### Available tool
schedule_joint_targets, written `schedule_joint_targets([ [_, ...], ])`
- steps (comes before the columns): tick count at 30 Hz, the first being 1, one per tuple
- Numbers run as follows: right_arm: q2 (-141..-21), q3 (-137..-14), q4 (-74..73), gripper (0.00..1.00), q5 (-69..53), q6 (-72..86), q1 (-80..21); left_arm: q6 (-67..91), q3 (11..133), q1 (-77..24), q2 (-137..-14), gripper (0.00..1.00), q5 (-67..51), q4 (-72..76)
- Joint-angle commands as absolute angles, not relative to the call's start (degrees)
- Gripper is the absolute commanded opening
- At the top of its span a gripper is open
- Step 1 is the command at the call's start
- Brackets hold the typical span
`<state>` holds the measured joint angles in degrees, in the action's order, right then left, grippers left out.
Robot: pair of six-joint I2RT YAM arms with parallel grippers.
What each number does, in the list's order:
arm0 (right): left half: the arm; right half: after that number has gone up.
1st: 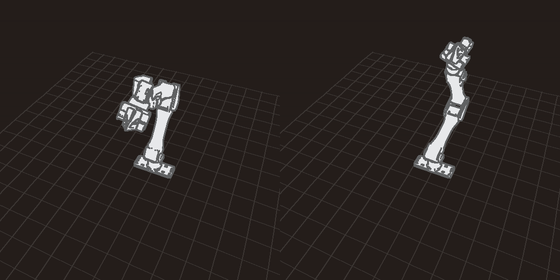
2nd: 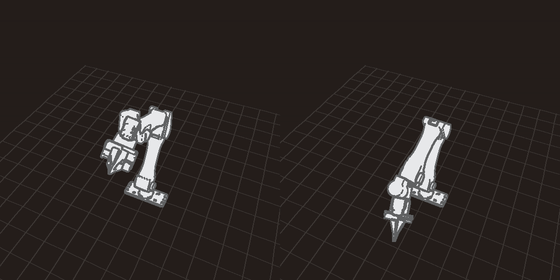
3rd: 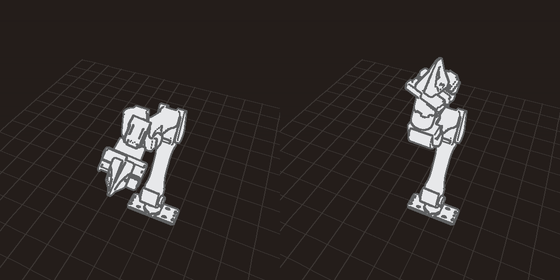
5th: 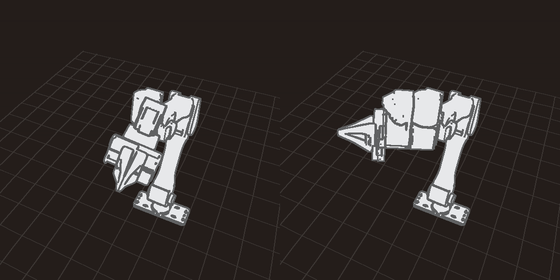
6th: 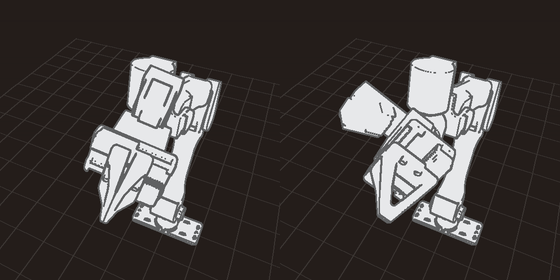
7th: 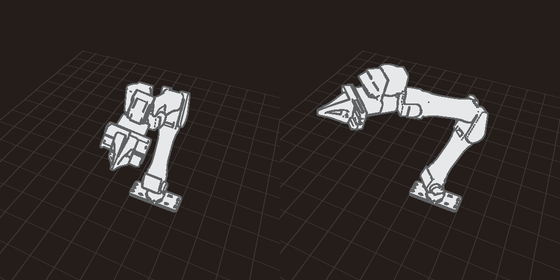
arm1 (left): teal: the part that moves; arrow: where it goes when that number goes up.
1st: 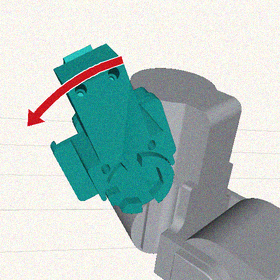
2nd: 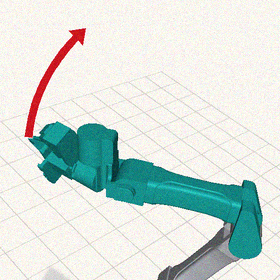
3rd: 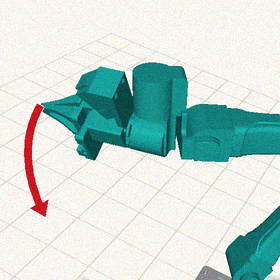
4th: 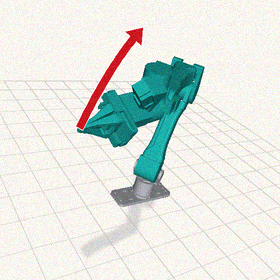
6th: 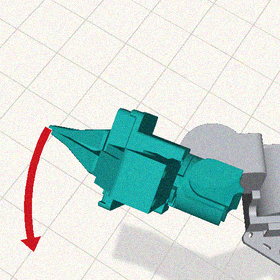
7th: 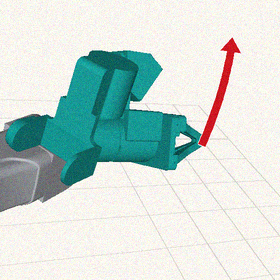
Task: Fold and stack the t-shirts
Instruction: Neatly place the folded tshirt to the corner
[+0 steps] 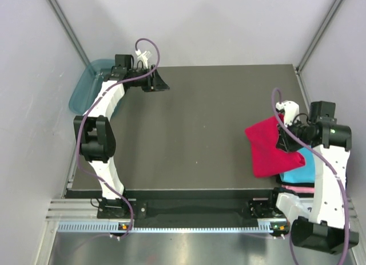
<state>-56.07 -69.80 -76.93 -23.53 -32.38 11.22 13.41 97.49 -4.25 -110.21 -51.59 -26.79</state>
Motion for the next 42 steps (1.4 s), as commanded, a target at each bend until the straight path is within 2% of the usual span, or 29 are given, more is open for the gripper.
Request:
schedule_joint_targets([
  [1, -52.48, -71.98, -83.23, 0.00, -22.77, -35.33, 13.27, 13.71, 99.93, -4.13, -108.81, 0.56, -52.65, -24.87],
  [6, -48.26, -73.82, -84.46, 0.00, -18.11, -35.77, 15.29, 14.06, 99.58, -4.92, -109.16, 0.56, -52.73, -24.00],
  [12, -48.69, -72.77, -84.29, 0.00, -15.29, -35.06, 17.13, 15.20, 98.88, -5.80, -109.07, 0.56, -53.52, -22.86],
  [15, -50.36, -73.47, -83.41, 0.00, -15.90, -36.29, 21.61, 15.47, 98.79, -5.89, -108.72, 0.56, -53.79, -22.68],
  [22, -58.00, -76.11, -84.38, 0.00, -21.09, -47.44, 42.24, 16.17, 98.79, -5.98, -108.54, 0.56, -54.05, -21.62],
  [25, -61.25, -76.99, -84.20, 0.00, -21.62, -50.18, 45.51, 16.69, 98.26, -5.98, -108.54, 0.56, -54.14, -20.92],
  [31, -65.21, -77.52, -80.34, 0.00, -20.04, -52.73, 49.65, 17.05, 97.56, -5.98, -108.28, 0.56, -54.14, -20.30],
  [42, -71.10, -77.87, -71.20, 0.00, -17.05, -51.07, 51.33, 16.61, 97.56, -6.50, -108.19, 0.56, -53.44, -20.30],
])
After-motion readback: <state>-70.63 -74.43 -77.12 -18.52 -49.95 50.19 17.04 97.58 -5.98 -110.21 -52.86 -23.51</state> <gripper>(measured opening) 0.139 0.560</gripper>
